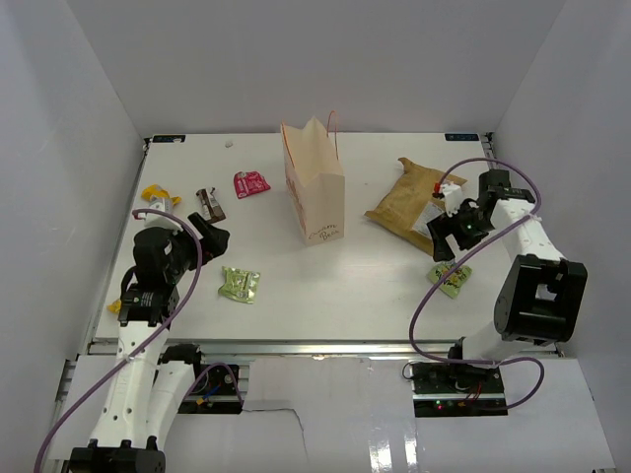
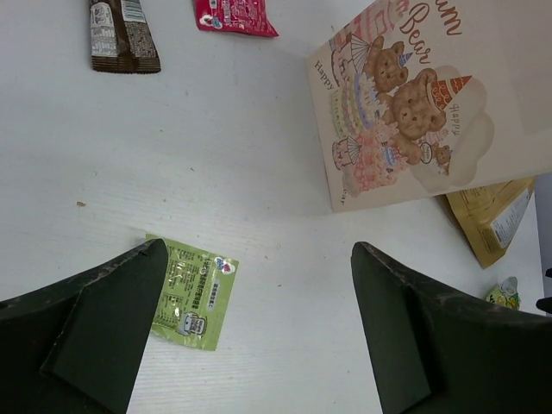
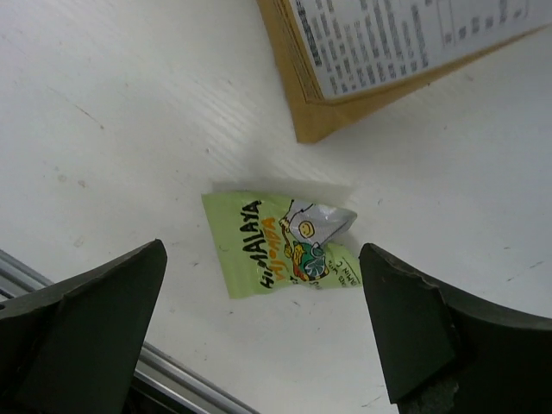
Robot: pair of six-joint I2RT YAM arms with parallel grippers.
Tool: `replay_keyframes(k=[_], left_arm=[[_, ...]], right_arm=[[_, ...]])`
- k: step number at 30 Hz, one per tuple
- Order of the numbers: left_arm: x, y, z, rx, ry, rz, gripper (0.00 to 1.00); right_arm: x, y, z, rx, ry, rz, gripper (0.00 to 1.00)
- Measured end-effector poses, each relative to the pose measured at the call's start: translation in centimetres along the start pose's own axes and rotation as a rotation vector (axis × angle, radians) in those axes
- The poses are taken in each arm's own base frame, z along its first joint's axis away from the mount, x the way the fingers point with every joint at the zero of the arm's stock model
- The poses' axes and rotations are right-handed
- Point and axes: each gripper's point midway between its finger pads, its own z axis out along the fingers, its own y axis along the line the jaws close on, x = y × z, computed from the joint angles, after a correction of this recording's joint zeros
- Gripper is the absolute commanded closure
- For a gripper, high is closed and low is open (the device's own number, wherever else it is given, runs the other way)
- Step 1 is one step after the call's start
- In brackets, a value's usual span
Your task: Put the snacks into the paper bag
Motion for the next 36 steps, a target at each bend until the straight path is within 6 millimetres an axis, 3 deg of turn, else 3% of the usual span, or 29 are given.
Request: replay_keyframes(k=[6,12,15,16,18,22,26,29,31,34,36], left_arm=[[1.1,0.4,0.7,-0.002,0.039,-0.005,0.02],[3.0,1.3,1.9,-0.019,0.109,-0.024,0.02],[3.4,1.4,2.3,-0.021,0.123,-0.030,0.02],[3.4,1.3,2.3,-0.020,0.125,-0.033,0.02],[3.3,1.2,2.3,-0.014,0.123,-0.037,0.02],[3.6,1.1,2.3,-0.002,0.120,-0.052,0.02],[4.0,1.1,2.2,0.004,0.123,-0.070,0.02],[4.2,1.0,2.2,0.009,0.130,-0.085,0.02],[4.3,0.9,2.2,0.014,0.135,-0.095,0.02],[4.5,0.8,2.3,0.010,0.146,-0.122,0.02],[4.8,1.0,2.7,0.000,0.162,-0.146,0.02]], right_arm=[[3.2,-0.1,1.6,-0.050,0.089,0.044,0.00],[6.0,-0.9,3.6,-0.018,0.155,0.088,0.12],[6.9,-1.7,4.7,0.002,0.173,0.112,0.26],[7.0,-2.0,5.0,0.006,0.176,0.117,0.35],[7.0,-2.4,5.5,0.013,0.177,0.119,0.41],[6.8,-2.9,5.7,0.021,0.163,0.114,0.65],[6.6,-2.5,5.5,0.002,0.141,0.115,0.76],[5.8,-1.8,5.0,-0.024,0.085,0.064,0.77],[4.1,-0.6,3.6,-0.061,0.001,0.007,0.78],[-0.2,1.9,-0.3,-0.090,-0.188,-0.135,0.78],[-4.2,4.0,-3.3,-0.103,-0.307,-0.246,0.78]])
